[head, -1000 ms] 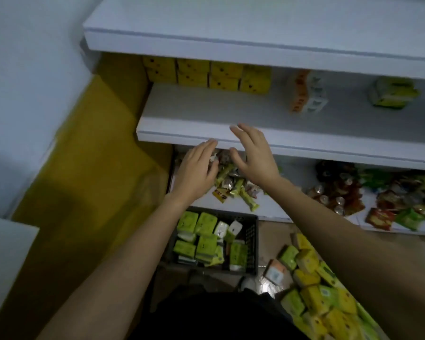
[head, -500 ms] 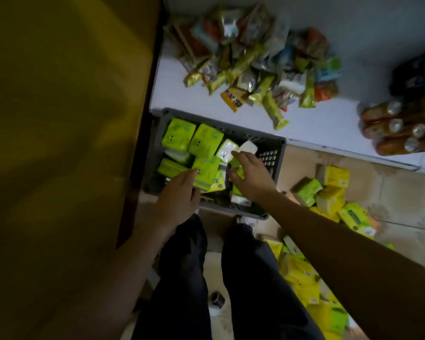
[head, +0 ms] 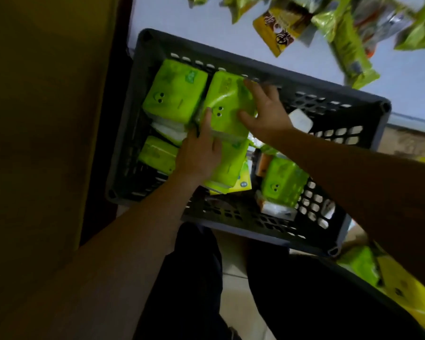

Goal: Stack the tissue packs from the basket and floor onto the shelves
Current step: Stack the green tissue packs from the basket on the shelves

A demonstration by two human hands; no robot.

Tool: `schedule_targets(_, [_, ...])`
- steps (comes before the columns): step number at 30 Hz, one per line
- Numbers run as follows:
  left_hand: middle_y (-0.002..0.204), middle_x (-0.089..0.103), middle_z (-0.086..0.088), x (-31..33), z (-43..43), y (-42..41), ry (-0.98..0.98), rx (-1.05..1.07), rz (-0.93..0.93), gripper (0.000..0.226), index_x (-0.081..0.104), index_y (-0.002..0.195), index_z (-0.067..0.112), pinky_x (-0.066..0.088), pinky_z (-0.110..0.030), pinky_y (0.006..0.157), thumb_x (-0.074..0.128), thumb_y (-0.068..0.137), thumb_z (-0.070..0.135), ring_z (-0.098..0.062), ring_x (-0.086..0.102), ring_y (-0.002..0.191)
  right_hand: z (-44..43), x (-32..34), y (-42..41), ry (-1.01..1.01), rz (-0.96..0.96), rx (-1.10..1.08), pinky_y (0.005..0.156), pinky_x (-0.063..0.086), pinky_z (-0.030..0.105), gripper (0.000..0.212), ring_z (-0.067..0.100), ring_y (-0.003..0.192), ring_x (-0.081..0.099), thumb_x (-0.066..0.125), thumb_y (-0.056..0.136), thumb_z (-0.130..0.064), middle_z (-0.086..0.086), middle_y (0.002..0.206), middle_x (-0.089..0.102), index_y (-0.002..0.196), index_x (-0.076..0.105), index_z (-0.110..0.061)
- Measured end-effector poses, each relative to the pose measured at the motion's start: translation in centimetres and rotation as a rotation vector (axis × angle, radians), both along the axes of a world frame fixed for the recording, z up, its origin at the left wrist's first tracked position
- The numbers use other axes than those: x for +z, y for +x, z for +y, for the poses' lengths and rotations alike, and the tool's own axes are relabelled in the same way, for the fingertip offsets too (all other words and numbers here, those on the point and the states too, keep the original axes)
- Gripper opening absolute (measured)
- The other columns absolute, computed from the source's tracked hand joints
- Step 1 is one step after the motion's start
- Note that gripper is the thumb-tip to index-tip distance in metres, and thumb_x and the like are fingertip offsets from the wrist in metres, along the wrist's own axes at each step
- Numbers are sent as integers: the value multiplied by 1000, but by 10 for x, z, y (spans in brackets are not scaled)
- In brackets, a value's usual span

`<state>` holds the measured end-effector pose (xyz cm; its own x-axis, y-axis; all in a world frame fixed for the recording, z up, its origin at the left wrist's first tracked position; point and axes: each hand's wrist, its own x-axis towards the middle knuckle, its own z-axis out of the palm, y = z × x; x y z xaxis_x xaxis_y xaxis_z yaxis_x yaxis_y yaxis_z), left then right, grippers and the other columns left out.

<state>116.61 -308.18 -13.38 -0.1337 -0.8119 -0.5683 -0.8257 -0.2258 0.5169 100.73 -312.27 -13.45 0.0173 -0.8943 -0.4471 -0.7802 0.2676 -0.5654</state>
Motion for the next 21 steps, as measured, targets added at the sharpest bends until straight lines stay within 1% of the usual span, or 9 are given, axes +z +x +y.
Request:
schedule_targets(4, [147,33,-18,-8,-1,-9,6,159,132,67,6,150,18,38,-37,97,45,95,11,-33,41,127,-4,-1,3,14,-70,-48,101,34,25,69,25,125,40,62,85,-22,16,138,21,145,27,-18])
schedule_targets(8, [145,33,-21,-13,2,-13,14,327,184,65,8,149,17,35,-35,99,44,95,13,-33,40,128,-2,-1,9,28,-104,-89,94,35,22,68,23,120,43,68,81,-24,15,139,20,140,35,-14])
schedule_targets(10, [144,34,-21,-16,2,-13,14,407,202,65,12,149,17,35,-35,100,43,92,19,-32,40,128,-3,-3,11,36,-139,-117,93,35,22,65,23,120,45,70,79,-24,14,139,23,136,40,-14])
schedule_targets(13, [145,36,-15,-16,4,-11,52,546,382,71,21,147,18,38,-37,105,43,80,22,-27,40,131,-3,-4,8,49,-151,-143,94,35,25,60,26,119,46,71,78,-24,12,134,38,130,45,-14])
schedule_targets(15, [138,43,-9,-13,7,-6,35,608,452,71,28,144,16,43,-30,100,43,75,19,-17,48,123,5,1,5,61,-114,-139,96,32,28,56,29,120,44,71,78,-26,12,130,43,128,48,-15])
schedule_targets(17, [123,50,-4,1,15,-4,36,636,486,70,34,141,12,44,-14,86,41,71,17,3,56,98,22,16,4,102,-135,-155,94,31,24,54,26,119,44,70,79,-27,12,126,42,127,49,-16])
schedule_targets(18, [120,52,-5,11,21,-4,63,670,495,70,36,139,12,44,-12,82,40,70,17,5,56,88,33,28,4,132,-160,-184,92,32,21,53,23,116,46,70,80,-27,11,122,41,127,49,-17])
schedule_targets(20, [111,60,-9,41,37,-6,155,774,523,63,38,137,18,46,-24,79,40,74,18,-9,57,85,57,58,5,191,-187,-268,88,34,15,51,17,105,47,69,81,-30,6,112,34,127,50,-19])
schedule_targets(21, [98,65,-10,59,45,-7,205,833,526,55,37,137,22,47,-27,73,41,82,17,-16,57,80,70,77,5,218,-196,-307,84,34,11,50,15,100,46,70,81,-31,4,109,32,126,51,-20])
